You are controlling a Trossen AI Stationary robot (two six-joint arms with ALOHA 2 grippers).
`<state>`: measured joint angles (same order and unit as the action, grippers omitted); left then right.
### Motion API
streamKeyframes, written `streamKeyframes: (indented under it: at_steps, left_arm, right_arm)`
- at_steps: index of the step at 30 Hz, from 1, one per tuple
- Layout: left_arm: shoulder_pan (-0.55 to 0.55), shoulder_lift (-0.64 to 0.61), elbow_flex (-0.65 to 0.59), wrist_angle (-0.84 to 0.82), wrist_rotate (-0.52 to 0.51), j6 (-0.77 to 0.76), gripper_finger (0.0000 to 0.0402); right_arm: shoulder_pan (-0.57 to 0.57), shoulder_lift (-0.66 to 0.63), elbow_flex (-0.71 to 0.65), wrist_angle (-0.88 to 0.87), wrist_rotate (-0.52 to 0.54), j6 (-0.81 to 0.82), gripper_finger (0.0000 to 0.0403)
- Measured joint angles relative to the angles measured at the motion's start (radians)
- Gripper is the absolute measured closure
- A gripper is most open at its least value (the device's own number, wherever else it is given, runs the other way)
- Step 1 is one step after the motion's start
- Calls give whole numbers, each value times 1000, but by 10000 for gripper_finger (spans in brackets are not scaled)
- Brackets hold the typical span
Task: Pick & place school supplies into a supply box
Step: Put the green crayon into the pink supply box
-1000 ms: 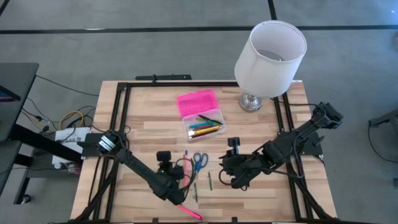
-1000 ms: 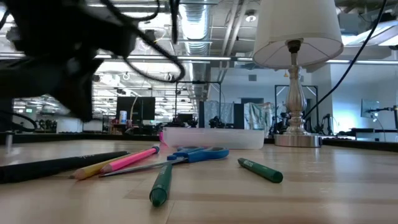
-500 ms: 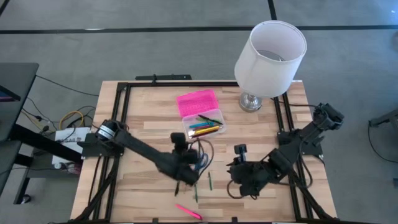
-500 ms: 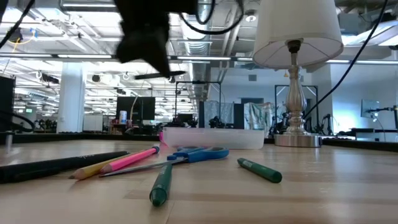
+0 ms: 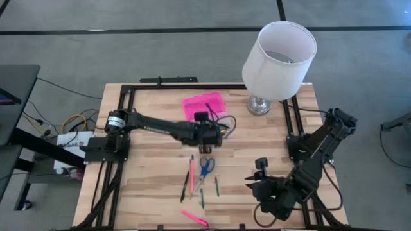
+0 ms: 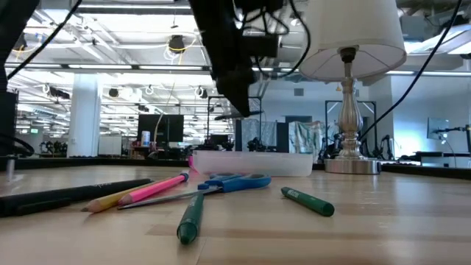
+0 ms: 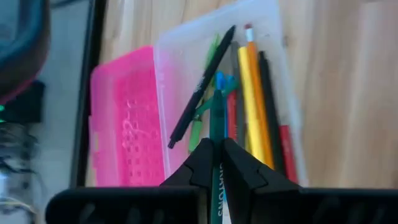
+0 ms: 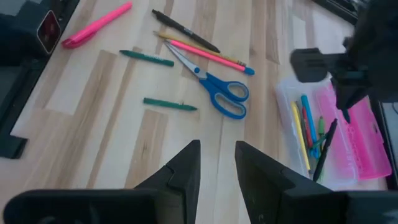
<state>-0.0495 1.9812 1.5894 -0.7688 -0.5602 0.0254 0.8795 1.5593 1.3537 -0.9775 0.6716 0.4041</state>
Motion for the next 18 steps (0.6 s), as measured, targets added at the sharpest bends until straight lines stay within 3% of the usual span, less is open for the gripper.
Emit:
streamKeyframes:
  at_steps: [6, 13, 18]
  left_arm:
    - [104, 0, -20, 24, 98, 11, 392]
    - [148, 0, -21, 31, 172, 11, 388]
    - [155, 0, -21, 32, 218, 12, 355]
  right_arm:
    - [42, 0, 0, -44, 40, 84, 308]
    - [61, 0, 0, -44, 42, 121, 308]
    - [61, 0, 0, -39, 43, 122, 308]
